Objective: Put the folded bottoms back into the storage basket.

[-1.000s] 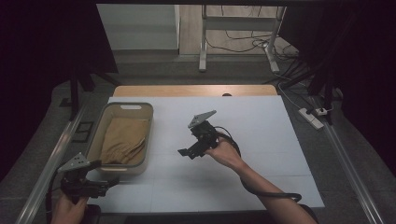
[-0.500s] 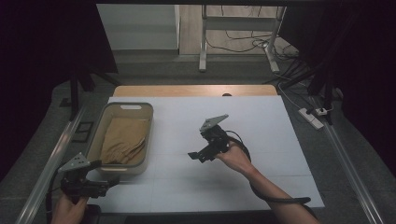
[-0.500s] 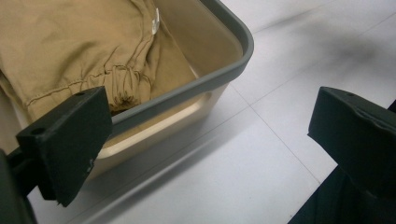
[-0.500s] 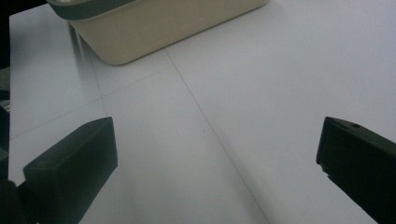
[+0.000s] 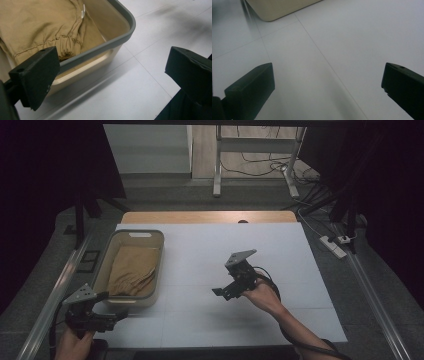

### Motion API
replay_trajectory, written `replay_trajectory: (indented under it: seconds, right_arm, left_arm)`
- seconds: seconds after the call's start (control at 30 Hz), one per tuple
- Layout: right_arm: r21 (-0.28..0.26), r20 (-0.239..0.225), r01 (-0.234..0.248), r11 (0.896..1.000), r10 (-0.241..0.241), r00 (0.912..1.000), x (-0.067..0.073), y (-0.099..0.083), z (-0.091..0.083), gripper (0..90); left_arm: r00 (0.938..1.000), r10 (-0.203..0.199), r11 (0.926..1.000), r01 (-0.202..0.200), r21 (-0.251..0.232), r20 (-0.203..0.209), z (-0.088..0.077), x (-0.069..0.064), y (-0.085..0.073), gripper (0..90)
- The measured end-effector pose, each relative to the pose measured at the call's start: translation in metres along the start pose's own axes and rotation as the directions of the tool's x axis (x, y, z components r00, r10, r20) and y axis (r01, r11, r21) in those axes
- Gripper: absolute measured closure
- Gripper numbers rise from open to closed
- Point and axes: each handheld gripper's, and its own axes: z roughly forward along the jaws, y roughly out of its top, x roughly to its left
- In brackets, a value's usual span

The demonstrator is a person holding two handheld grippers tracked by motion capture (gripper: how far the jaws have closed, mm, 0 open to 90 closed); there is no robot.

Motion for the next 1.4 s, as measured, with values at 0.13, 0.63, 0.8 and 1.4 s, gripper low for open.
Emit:
replay_trajectory:
  seconds: [0.13, 0.63, 0.8, 1.4]
  right_arm:
    - [-0.022, 0.001, -0.033, 0.999, 0.033, 0.9995, 0.002, -0.007, -0.010, 0.0]
    - [-0.014, 0.038, -0.072, 0.997, 0.072, 0.9967, 0.006, -0.029, -0.022, 0.0]
    - [-0.011, 0.050, -0.089, 0.996, 0.089, 0.9948, 0.009, -0.037, -0.027, 0.0]
    - [-0.024, 0.129, -0.118, 0.993, 0.120, 0.9844, 0.015, -0.061, -0.064, 0.0]
  left_arm:
    - [1.0000, 0.001, 1.0000, -0.001, 0.001, -0.001, 0.000, 0.000, 0.000, 0.4]
    - [1.0000, 0.006, 1.0000, -0.006, -0.001, 0.000, 0.000, -0.001, 0.000, 0.4]
    - [1.0000, 0.006, 1.0000, -0.006, -0.001, 0.000, 0.000, -0.001, 0.000, 0.4]
    - [1.0000, 0.003, 1.0000, -0.003, 0.004, -0.005, 0.000, -0.001, 0.000, 0.4]
